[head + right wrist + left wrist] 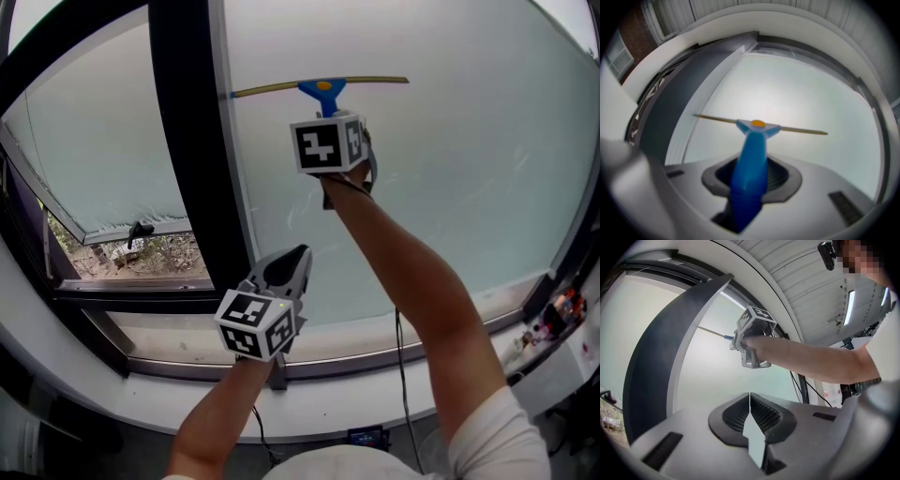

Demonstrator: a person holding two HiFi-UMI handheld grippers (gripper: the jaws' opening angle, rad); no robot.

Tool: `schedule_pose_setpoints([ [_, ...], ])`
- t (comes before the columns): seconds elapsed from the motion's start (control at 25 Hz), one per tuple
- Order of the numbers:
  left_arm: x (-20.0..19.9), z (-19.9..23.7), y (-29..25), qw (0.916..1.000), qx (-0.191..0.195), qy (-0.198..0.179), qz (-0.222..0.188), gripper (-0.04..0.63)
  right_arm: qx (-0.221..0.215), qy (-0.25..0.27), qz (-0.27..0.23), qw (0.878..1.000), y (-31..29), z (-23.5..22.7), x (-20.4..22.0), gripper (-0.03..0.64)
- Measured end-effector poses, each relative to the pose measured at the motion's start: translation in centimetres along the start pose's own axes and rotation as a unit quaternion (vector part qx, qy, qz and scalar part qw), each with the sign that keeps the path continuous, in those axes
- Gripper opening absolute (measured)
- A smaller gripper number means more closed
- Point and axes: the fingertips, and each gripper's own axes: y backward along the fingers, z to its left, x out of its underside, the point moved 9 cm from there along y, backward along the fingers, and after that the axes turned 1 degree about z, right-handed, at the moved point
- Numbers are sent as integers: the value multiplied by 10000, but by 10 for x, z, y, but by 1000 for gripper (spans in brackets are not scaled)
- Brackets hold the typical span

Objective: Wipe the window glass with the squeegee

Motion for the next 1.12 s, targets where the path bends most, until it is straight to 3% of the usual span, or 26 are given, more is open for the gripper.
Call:
schedule_pose_setpoints([
  [1.12,55,2,20,9982,-69,434,399,31,-116,-124,287,9994,12,16,73,130],
])
